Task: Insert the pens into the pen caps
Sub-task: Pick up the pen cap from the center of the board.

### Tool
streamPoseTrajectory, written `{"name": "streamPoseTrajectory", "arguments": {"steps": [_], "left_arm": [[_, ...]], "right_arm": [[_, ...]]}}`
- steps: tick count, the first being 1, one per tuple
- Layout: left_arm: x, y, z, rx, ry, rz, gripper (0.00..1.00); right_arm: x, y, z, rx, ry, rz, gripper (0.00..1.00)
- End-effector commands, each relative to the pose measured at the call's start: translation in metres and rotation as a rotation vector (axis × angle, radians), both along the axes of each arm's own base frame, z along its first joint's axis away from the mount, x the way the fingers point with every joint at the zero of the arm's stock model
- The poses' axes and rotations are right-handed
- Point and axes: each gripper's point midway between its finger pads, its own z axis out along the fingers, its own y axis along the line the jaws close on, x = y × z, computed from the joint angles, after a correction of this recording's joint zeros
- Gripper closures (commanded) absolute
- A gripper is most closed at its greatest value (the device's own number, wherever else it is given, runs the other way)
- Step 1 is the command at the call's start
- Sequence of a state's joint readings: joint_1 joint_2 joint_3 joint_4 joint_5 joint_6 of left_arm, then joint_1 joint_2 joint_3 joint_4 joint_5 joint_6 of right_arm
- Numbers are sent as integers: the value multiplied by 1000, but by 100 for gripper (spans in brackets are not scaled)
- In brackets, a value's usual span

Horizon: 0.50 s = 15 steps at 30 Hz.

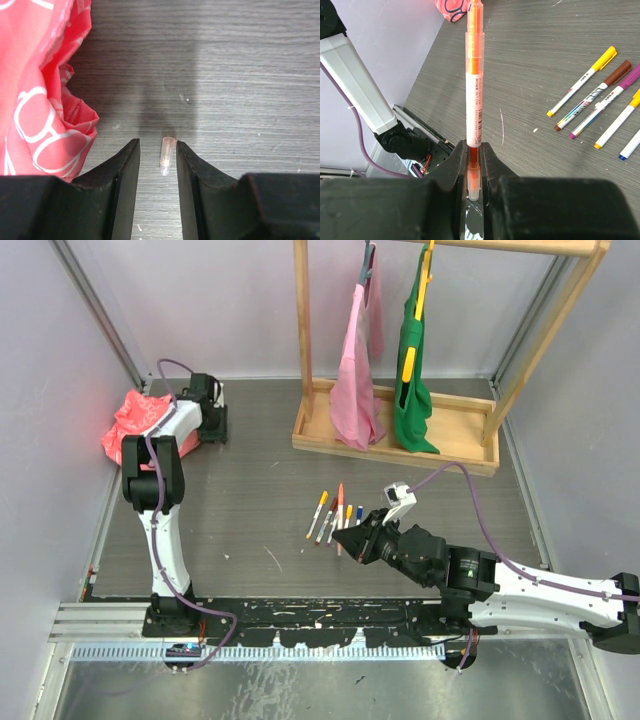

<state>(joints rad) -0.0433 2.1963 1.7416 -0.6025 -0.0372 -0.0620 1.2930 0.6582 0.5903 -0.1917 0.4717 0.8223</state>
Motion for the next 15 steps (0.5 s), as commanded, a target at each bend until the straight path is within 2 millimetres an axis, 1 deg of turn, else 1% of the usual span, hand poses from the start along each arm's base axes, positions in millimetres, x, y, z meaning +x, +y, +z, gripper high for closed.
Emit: {"name": "streamPoseTrajectory", "arguments": {"steps": [1, 5, 15], "left_arm": [[10, -3, 14, -26, -21, -20, 65], [6, -8, 11, -53, 5, -36, 68], [-1, -12, 9, -73, 23, -42, 68]], "right_arm": [[0, 2, 19, 58, -15, 3, 100], [0, 1, 20, 61, -15, 2, 100], [-1, 2, 19, 60, -13, 7, 100]]}}
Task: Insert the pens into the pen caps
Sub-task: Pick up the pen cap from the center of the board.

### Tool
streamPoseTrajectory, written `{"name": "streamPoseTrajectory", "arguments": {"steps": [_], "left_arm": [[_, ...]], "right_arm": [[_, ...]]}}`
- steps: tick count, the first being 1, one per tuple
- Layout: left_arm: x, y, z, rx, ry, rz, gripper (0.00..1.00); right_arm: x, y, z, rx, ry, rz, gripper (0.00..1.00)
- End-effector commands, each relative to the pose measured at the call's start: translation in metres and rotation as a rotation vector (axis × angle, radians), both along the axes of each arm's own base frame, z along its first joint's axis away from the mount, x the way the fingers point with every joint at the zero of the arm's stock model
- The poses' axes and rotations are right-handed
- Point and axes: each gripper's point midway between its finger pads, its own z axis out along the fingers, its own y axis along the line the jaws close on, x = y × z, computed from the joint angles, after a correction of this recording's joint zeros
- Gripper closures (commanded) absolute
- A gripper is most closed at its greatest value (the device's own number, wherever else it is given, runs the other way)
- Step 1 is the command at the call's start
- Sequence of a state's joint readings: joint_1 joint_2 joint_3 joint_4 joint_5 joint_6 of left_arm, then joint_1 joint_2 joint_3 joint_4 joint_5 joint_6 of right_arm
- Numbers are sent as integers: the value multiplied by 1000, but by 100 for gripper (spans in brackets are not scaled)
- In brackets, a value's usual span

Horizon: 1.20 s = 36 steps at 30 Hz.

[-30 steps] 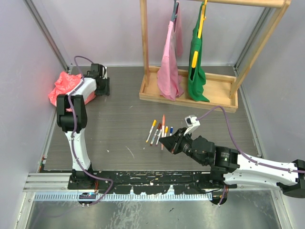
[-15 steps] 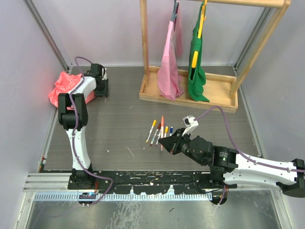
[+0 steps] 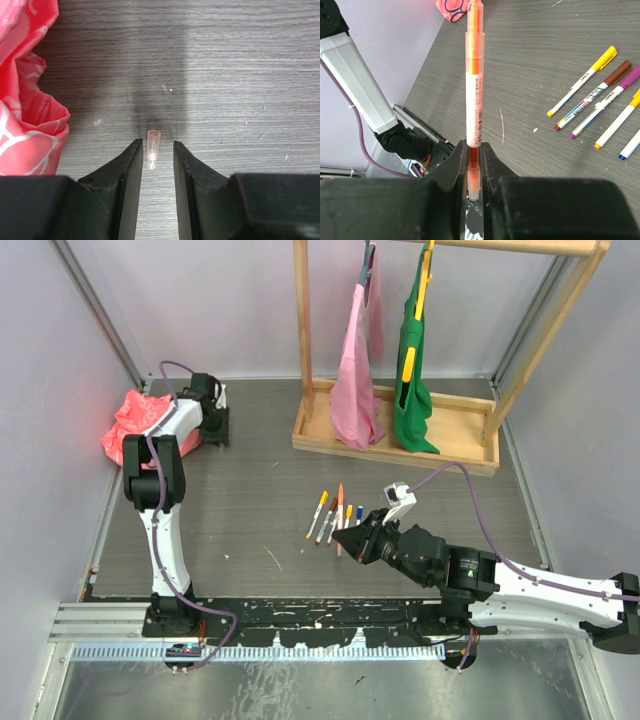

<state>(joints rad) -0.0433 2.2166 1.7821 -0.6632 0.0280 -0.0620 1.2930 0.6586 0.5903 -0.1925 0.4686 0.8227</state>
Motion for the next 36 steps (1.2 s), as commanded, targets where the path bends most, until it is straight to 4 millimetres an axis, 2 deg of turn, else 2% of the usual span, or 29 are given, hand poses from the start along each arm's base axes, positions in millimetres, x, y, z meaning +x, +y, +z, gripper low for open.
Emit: {"name": "streamPoseTrajectory", "arguments": {"steps": [1, 18, 29, 32, 36], "left_arm": [[3, 0, 10, -18, -16, -10, 69], [-9, 2, 2, -8, 26, -2, 71], [-8, -2, 1, -25, 24, -10, 86], [-9, -5, 4, -43, 20, -18, 88], [-7, -13, 23, -84, -29, -32, 88]], "right_arm": [[-1, 2, 20, 63, -15, 5, 100], [-4, -2, 19, 77, 0, 12, 100], [-4, 1, 18, 68, 2, 14, 100], [-4, 0, 19, 69, 2, 13, 100], [-3, 0, 18, 66, 2, 11, 100]]}}
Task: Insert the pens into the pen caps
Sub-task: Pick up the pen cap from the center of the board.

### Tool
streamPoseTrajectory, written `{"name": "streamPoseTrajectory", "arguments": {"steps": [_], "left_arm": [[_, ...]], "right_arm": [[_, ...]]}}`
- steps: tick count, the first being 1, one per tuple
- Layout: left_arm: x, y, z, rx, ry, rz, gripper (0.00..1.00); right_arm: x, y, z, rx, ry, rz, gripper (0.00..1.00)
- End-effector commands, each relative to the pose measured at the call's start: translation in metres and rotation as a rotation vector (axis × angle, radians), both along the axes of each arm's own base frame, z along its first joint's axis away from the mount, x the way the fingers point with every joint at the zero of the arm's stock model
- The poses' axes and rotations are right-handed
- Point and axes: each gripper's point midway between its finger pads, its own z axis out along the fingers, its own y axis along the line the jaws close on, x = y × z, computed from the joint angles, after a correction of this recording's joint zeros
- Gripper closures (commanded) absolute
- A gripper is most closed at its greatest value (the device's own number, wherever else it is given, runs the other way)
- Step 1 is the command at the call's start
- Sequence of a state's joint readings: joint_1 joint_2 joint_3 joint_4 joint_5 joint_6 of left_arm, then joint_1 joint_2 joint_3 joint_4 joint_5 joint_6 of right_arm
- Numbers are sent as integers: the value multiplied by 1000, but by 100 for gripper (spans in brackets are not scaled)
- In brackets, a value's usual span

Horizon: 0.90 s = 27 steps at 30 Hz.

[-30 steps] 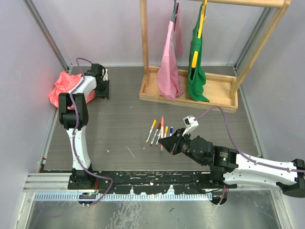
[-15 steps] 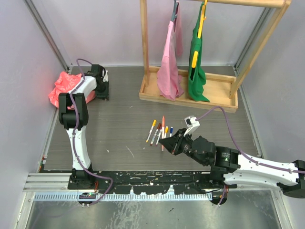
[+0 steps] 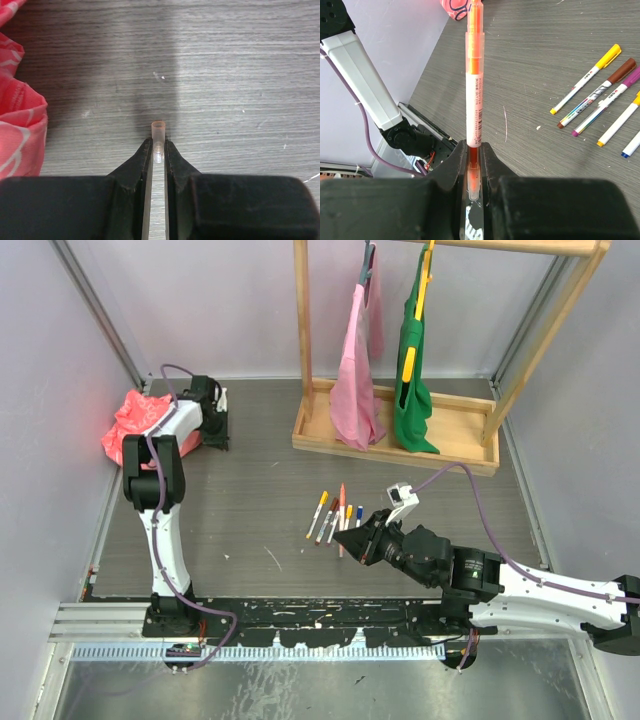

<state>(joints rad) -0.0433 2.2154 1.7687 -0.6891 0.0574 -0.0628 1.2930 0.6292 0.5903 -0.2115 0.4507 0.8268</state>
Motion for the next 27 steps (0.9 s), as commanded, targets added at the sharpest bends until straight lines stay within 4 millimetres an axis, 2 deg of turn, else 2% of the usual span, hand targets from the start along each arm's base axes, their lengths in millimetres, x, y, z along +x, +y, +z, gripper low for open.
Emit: {"name": "streamPoseTrajectory", "arguments": {"steps": [1, 6, 8, 9, 12, 17, 22, 27], "left_arm": [[3, -9, 35, -68, -82, -17, 88], [-14, -21, 59, -131, -123, -1, 88], [-30, -30, 61, -147, -117, -6, 88], [-34, -35, 68, -150, -133, -14, 88], [-63, -53, 70, -144, -122, -41, 88], [-110, -96, 76, -142, -116, -92, 89], [-166, -162, 75, -182, -110, -249, 88], [-210, -188, 61, -147, -92, -314, 88]], "right_arm": [[1, 4, 14, 50, -3, -5, 100], [3, 1, 14, 45, -11, -20, 100], [4, 0, 13, 42, -13, -26, 100], [4, -1, 13, 41, -14, -28, 100], [5, -3, 12, 35, -17, -34, 100], [7, -8, 9, 23, -20, -49, 100], [9, -11, 7, 13, -22, -65, 100], [11, -13, 5, 0, -26, -80, 100]]}}
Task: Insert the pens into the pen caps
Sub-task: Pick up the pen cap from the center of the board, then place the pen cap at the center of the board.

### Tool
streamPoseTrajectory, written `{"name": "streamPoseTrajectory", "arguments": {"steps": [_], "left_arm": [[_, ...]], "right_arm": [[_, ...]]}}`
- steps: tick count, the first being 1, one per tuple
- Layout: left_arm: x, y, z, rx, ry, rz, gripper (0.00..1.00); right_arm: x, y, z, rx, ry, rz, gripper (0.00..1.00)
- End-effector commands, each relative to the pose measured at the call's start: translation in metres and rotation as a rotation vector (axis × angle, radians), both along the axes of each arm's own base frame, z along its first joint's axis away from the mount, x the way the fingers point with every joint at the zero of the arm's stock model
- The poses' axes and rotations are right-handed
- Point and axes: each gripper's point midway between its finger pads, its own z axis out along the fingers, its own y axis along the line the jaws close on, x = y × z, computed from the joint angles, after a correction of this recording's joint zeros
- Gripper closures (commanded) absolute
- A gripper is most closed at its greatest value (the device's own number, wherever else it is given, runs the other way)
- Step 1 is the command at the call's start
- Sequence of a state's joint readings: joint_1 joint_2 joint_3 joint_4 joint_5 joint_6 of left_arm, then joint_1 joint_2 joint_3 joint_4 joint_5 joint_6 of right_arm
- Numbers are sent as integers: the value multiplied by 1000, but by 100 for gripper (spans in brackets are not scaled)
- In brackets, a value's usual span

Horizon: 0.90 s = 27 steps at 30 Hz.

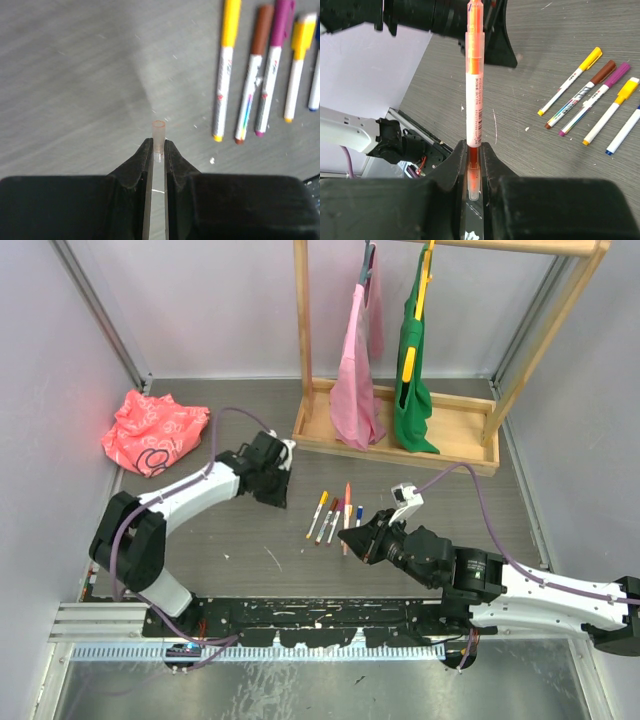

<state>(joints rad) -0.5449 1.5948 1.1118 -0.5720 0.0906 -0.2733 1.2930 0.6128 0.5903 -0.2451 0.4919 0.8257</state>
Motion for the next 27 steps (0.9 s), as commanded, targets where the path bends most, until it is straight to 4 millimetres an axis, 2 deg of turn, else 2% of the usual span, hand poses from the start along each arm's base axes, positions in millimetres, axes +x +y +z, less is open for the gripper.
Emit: {"name": "streamPoseTrajectory", "arguments": {"steps": [1, 4, 8, 13, 16, 22, 27], "left_arm": [[-18, -18, 6, -25, -61, 11, 88], [-41, -25, -9, -18, -40, -17, 87], [-62, -31, -28, 1, -17, -39, 87], [-73, -37, -44, 11, 11, -57, 86], [-76, -38, -51, 22, 20, -64, 82], [-73, -38, -42, 19, -6, -79, 68], [-71, -35, -18, 3, -49, -74, 67]], "right_arm": [[7, -5, 7, 15, -20, -44, 100], [7, -8, 5, 11, -16, -55, 100], [8, -11, 3, 10, -12, -68, 100], [10, -13, 0, 1, -10, -80, 100], [10, -13, -1, 0, -5, -83, 100], [11, -15, -3, -5, 0, -94, 100], [14, -20, -3, -18, -12, -118, 100]]}}
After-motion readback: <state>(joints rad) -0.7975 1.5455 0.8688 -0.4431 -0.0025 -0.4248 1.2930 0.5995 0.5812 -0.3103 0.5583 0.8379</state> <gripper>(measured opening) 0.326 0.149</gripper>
